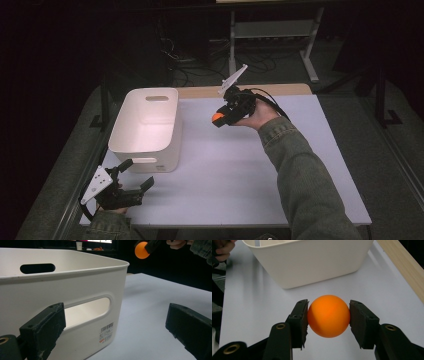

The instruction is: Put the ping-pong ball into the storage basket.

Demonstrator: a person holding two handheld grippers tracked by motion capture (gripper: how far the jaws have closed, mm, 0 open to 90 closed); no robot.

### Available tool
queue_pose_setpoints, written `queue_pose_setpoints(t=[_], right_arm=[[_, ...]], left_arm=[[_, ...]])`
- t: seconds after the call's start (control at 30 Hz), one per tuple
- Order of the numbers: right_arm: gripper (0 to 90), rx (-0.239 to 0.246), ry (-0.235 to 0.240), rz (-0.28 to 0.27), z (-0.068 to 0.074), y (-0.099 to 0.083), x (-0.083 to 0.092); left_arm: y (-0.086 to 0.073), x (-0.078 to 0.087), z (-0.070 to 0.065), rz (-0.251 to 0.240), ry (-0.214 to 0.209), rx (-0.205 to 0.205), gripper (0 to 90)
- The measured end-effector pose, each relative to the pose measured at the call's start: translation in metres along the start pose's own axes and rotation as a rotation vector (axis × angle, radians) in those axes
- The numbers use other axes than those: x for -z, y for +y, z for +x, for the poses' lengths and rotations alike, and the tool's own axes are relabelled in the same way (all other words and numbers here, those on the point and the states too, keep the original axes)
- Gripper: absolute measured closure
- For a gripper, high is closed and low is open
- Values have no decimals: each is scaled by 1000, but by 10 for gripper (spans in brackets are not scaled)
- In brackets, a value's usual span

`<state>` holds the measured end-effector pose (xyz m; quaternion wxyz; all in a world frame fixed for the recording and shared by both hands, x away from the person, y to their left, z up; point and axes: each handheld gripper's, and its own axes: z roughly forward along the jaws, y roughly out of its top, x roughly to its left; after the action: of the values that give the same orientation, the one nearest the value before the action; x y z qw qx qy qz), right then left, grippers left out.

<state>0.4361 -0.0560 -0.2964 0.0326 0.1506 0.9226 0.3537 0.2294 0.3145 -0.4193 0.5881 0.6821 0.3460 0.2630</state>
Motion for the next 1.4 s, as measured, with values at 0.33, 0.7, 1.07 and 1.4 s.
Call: queue_pose_setpoints(t=[0.33, 0.7, 1.07, 1.4], right_arm=[[497, 36, 2, -6, 6, 16, 0], [497, 73, 4, 0, 17, 37, 0], [497, 110, 14, 9, 26, 56, -6], [497, 130, 23, 16, 27, 72, -13]], left_arm=[[0, 0, 0, -1, -2, 0, 23], [0, 0, 0, -3, -1, 0, 23], [0, 0, 0, -2, -3, 1, 22], [0, 1, 0, -4, -3, 2, 23]])
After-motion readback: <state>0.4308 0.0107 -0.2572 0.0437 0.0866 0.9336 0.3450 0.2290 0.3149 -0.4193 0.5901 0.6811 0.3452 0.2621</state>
